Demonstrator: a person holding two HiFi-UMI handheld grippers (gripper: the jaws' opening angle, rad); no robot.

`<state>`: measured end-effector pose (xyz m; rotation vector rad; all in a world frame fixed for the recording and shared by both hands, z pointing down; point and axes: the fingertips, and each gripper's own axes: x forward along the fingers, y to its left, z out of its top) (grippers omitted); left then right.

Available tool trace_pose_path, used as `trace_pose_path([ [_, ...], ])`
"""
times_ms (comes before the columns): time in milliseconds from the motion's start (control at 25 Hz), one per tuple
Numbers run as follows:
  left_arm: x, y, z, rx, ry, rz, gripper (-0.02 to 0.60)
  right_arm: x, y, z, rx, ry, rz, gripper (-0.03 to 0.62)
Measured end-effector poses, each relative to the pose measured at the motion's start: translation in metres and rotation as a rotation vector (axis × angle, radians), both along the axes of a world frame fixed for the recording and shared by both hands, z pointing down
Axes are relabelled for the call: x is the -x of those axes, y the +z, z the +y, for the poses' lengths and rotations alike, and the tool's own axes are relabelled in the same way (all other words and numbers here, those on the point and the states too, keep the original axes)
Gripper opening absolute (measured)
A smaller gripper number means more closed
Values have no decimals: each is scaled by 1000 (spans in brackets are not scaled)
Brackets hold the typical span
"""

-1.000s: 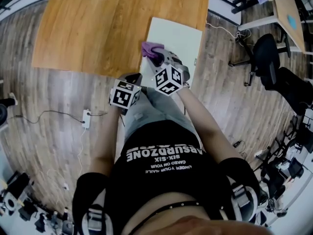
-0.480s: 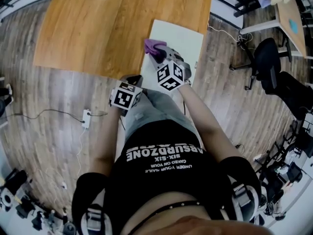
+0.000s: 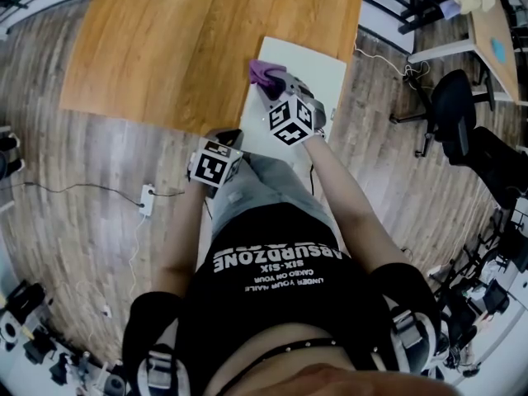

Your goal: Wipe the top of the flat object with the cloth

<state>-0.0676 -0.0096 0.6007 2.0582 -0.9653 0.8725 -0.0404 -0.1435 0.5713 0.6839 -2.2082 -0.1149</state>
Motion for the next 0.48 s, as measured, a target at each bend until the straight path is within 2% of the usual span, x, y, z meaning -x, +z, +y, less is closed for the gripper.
trace_pose_path([
  [280, -3, 0, 1, 4, -3, 3, 15, -1, 0, -13, -3, 4, 2, 104],
  [480, -4, 0, 2, 5, 13, -36, 15, -2, -1, -24, -1, 14, 6, 104],
])
